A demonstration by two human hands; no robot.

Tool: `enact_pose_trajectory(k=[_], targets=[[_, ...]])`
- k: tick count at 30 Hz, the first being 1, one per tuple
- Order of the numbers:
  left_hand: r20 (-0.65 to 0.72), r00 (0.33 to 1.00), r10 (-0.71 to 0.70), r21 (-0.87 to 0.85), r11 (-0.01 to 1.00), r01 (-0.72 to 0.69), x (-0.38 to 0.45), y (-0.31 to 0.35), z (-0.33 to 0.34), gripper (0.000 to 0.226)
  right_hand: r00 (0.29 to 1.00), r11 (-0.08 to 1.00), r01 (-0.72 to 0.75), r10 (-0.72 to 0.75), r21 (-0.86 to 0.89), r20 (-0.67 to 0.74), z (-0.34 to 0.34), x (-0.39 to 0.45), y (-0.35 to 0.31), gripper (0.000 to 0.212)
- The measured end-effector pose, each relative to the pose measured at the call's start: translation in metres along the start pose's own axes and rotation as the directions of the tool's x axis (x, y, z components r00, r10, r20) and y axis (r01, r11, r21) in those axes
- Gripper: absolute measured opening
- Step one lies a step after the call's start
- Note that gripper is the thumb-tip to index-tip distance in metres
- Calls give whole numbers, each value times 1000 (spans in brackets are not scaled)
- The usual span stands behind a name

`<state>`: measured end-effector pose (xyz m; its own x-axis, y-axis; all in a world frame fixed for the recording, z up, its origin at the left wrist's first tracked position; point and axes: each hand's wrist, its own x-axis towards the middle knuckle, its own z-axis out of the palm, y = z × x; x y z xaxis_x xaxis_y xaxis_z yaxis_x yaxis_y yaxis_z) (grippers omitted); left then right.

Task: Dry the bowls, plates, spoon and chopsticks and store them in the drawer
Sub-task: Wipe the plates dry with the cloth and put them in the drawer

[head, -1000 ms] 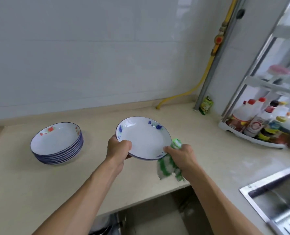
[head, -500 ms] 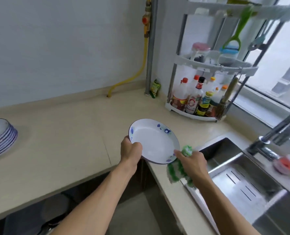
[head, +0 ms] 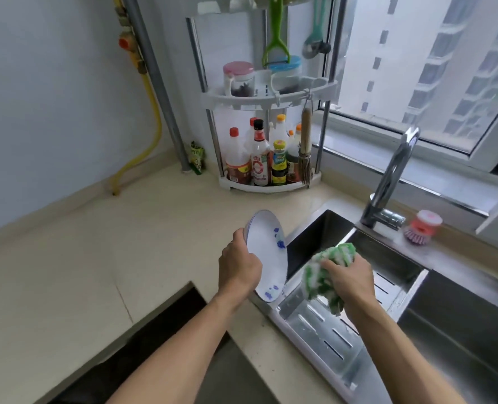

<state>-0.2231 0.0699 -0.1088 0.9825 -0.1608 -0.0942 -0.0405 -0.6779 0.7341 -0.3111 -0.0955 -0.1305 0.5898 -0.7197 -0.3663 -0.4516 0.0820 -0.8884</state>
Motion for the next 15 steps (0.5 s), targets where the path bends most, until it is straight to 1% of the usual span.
enact_pose_trajectory(k=[4,6,8,10,12,13,15], targets=[[2,996,94,124,988,-94,7,13,13,60,1000,999,1,-2,32,12,-2,17,-2,8],[4,994,111,138,984,-111,8,15,14,62,999,1000,13,-14,29,32,-1,24,-4,9],[15,994,108,132,985,-109,10,17,15,62,996,1000,17,-19,19,87,1,24,-8,16],[31,997,74,89,993,-76,14,20,16,60,984,995,64,-77,82,158,6,20,-13,21],[65,998,-4,1,1000,4,21,19,16,48,954,972,146,-188,186,234,14,12,-21,27],[85,995,-46,-51,997,51,25,18,16,39,929,958,203,-253,200,269,20,10,-23,28],[139,984,-114,-195,971,140,32,13,18,28,869,939,316,-344,136,355,37,9,-28,24]])
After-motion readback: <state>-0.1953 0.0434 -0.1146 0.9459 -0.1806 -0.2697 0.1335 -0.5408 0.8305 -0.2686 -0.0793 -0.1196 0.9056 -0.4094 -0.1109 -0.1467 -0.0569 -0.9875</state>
